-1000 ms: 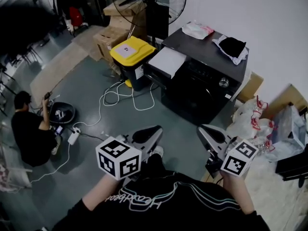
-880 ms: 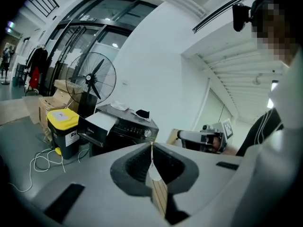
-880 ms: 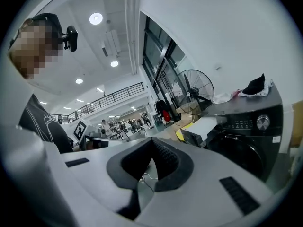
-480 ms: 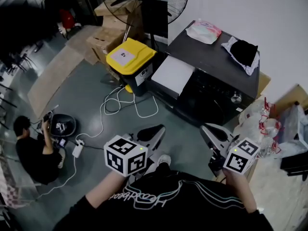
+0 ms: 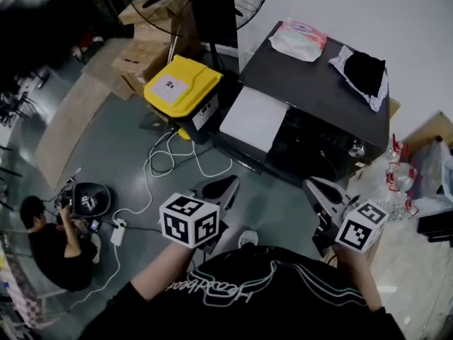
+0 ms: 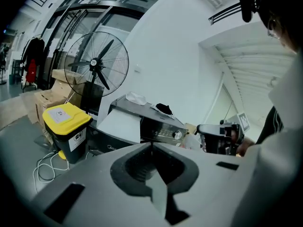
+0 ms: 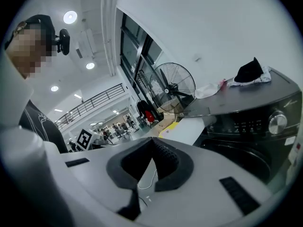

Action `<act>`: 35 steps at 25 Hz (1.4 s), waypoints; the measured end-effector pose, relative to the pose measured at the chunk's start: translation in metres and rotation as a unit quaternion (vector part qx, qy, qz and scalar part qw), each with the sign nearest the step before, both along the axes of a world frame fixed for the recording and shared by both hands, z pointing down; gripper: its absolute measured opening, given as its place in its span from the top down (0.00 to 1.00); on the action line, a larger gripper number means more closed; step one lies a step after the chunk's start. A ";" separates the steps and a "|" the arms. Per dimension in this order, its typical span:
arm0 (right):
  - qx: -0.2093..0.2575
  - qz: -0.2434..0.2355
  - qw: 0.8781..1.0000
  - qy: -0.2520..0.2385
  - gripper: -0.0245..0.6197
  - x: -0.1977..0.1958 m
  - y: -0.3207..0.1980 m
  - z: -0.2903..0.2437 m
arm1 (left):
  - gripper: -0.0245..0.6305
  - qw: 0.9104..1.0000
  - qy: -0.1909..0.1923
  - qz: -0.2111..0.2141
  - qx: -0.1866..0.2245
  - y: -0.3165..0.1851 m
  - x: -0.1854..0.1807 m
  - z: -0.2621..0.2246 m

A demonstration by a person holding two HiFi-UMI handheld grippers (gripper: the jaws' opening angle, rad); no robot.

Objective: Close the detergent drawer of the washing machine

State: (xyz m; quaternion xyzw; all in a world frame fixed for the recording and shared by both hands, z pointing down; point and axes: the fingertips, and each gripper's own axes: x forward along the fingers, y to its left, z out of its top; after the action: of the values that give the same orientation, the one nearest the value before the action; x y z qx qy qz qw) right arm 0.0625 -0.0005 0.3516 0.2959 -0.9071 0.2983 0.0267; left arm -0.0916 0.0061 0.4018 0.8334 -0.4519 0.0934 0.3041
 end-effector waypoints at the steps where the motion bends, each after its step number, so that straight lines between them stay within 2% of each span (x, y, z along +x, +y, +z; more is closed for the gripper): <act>1: -0.003 0.006 1.000 0.000 0.92 0.001 -0.005 0.003 | 0.91 1.000 -0.003 0.004 -0.002 -0.006 -0.001 0.005; 7: -0.022 0.040 0.999 0.002 0.92 0.010 -0.025 0.021 | 0.91 1.000 0.002 0.021 -0.012 -0.041 -0.010 0.035; 12: -0.045 0.073 0.996 -0.006 0.92 0.024 -0.034 0.035 | 0.91 0.999 -0.033 0.027 -0.023 -0.060 -0.018 0.065; 16: -0.035 0.073 0.997 0.006 0.92 0.021 -0.040 0.040 | 0.91 0.996 -0.082 0.039 -0.014 -0.075 -0.021 0.083; 23: -0.040 0.066 0.997 0.019 0.92 0.017 -0.044 0.048 | 0.91 0.993 -0.114 0.039 -0.012 -0.095 -0.025 0.106; 28: -0.055 0.071 0.996 0.017 0.92 0.019 -0.047 0.056 | 0.91 0.987 -0.157 0.044 -0.009 -0.101 -0.029 0.119; 35: -0.063 0.070 0.996 0.009 0.92 0.019 -0.053 0.062 | 0.91 0.985 -0.165 0.039 -0.012 -0.106 -0.029 0.127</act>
State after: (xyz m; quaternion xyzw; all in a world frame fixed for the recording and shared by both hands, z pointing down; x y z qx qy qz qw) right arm 0.0814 -0.0532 0.4139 0.3590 -0.8634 0.3531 0.0322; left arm -0.1206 -0.1003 0.5292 0.8197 -0.4619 0.2474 0.2315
